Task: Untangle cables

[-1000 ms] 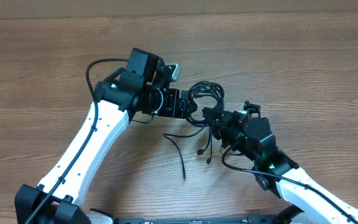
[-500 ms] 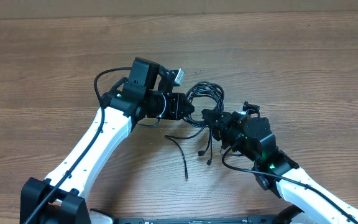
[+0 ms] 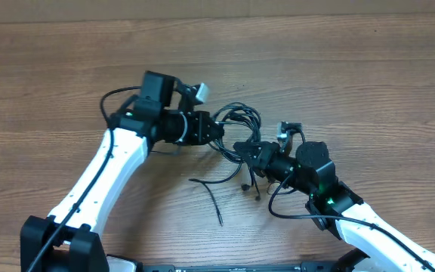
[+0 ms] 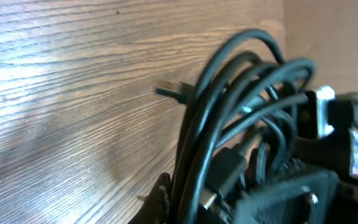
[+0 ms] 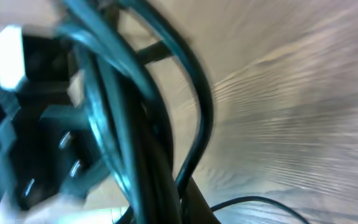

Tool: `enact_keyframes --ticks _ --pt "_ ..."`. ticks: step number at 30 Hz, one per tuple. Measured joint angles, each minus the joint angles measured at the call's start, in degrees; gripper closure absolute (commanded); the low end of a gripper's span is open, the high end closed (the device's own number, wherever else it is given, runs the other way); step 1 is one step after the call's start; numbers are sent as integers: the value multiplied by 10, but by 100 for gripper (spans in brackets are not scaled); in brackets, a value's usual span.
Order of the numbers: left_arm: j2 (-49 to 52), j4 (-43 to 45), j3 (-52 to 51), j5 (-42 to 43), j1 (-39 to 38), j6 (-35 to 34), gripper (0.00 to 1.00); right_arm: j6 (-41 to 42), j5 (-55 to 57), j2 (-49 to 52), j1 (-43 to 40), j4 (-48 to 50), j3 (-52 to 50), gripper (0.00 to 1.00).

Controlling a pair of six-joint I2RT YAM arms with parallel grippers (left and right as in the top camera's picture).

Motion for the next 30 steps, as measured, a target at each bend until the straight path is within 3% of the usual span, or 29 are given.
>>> enact_keyframes --ticks 3,5,11,13,16,18,22,30 --pt "0 -7 0 18 13 5 96 -41 -28 0 -2 15 0 93" --pt "0 -9 0 18 14 15 96 -61 -46 0 -4 14 0 72" --pt "0 0 0 -34 54 29 96 -87 -100 0 -6 8 -2 68" --pt "0 0 0 -44 58 30 96 -95 -108 0 -11 6 -2 53" --pt "0 1 0 -51 57 35 96 -117 -117 0 -20 2 -2 44" --pt "0 1 0 -54 57 41 96 -131 -120 0 -29 -1 -2 44" --pt "0 0 0 -57 57 63 96 -182 -123 0 -50 -2 -2 59" --pt "0 -3 0 -30 57 127 96 -289 -123 -1 -66 7 -2 58"
